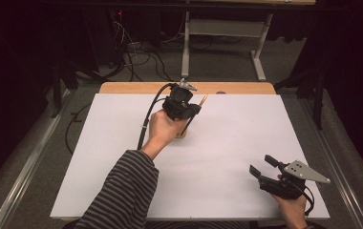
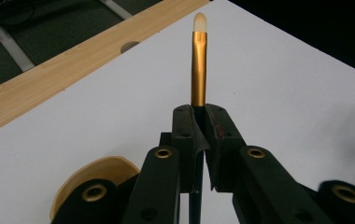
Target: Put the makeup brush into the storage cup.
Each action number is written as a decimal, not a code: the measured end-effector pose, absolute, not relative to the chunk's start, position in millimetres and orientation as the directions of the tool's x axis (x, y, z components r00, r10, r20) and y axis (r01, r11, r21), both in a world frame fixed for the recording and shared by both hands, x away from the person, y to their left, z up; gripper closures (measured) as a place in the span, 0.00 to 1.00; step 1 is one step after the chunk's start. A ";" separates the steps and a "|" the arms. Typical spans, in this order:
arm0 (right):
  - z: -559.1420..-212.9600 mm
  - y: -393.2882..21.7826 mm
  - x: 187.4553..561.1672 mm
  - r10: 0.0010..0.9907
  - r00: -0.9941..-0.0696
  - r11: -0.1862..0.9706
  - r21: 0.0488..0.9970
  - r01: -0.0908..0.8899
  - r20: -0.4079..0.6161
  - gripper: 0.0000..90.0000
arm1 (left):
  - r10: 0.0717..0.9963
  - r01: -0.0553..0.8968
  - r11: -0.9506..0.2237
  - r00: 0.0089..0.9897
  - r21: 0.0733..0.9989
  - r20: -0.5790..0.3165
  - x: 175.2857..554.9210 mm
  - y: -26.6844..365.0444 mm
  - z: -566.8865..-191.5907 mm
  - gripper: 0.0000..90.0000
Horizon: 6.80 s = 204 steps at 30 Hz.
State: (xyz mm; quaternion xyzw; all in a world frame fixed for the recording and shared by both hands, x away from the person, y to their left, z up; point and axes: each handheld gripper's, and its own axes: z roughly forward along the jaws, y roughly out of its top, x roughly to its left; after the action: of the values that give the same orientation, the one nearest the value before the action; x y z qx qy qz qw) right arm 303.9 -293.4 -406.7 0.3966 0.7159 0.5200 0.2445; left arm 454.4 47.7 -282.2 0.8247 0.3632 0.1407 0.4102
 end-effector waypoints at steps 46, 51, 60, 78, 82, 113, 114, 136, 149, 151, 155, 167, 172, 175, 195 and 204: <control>-406.4 -293.6 300.1 0.822 -0.565 0.143 0.938 0.317 0.065 0.33 | 0.782 0.454 -0.301 0.621 0.839 -0.056 481.9 56.6 -289.5 0.93; -407.4 -294.9 301.4 0.821 -0.567 0.141 0.937 0.320 0.070 0.33 | 0.788 0.445 -0.298 0.613 0.845 -0.045 485.3 58.0 -290.9 0.93; -406.3 -293.6 299.0 0.820 -0.568 0.147 0.938 0.315 0.062 0.33 | 0.801 0.447 -0.277 0.597 0.851 -0.053 489.4 60.9 -292.7 0.93; -407.2 -293.9 299.8 0.823 -0.565 0.144 0.937 0.318 0.066 0.33 | 0.808 0.447 -0.286 0.589 0.848 -0.038 496.6 64.0 -301.1 0.93; -407.2 -294.3 300.0 0.821 -0.567 0.144 0.936 0.320 0.067 0.33 | 0.811 0.452 -0.276 0.583 0.848 -0.046 499.3 65.2 -304.7 0.93; -407.3 -294.9 300.0 0.820 -0.568 0.138 0.936 0.323 0.075 0.33 | 0.818 0.463 -0.274 0.574 0.843 -0.049 505.1 70.0 -323.5 0.93; -407.1 -294.5 299.8 0.819 -0.568 0.138 0.937 0.322 0.074 0.33 | 0.818 0.464 -0.274 0.573 0.842 -0.049 505.0 70.1 -324.0 0.93; -407.2 -294.0 299.8 0.816 -0.574 0.148 0.936 0.320 0.067 0.33 | 0.818 0.470 -0.292 0.575 0.833 -0.037 507.2 68.7 -331.9 0.93; -407.3 -292.3 299.1 0.816 -0.574 0.146 0.934 0.327 0.074 0.33 | 0.820 0.476 -0.294 0.571 0.829 -0.037 505.7 70.8 -336.7 0.93; -407.5 -292.9 300.1 0.814 -0.577 0.148 0.936 0.319 0.068 0.33 | 0.819 0.477 -0.295 0.573 0.828 -0.038 505.9 70.9 -337.1 0.93; -407.6 -292.4 300.5 0.815 -0.575 0.152 0.934 0.322 0.066 0.33 | 0.819 0.483 -0.299 0.573 0.823 -0.038 506.2 71.1 -339.9 0.93; -407.7 -292.9 300.3 0.816 -0.574 0.149 0.934 0.323 0.068 0.33 | 0.814 0.497 -0.308 0.579 0.811 -0.045 507.4 68.4 -345.6 0.93; -407.7 -292.3 300.3 0.815 -0.575 0.152 0.934 0.325 0.067 0.33 | 0.811 0.496 -0.314 0.583 0.810 -0.043 506.4 67.7 -345.1 0.93; -407.1 -293.0 298.9 0.815 -0.576 0.153 0.935 0.319 0.063 0.33 | 0.811 0.496 -0.314 0.583 0.809 -0.042 506.1 67.7 -344.7 0.93; -407.6 -292.1 300.8 0.812 -0.580 0.163 0.933 0.321 0.058 0.33 | 0.813 0.500 -0.320 0.581 0.804 -0.038 506.3 69.2 -348.7 0.93; -408.2 -289.6 301.6 0.809 -0.586 0.171 0.931 0.323 0.055 0.33 | 0.810 0.495 -0.332 0.586 0.803 -0.027 505.2 69.2 -347.3 0.92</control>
State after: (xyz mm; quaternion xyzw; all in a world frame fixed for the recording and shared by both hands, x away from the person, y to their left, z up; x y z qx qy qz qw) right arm 301.6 -289.6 -408.2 0.3888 0.7278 0.5130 0.2366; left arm 505.2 69.2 -347.3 0.7927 0.4115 0.1938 0.4058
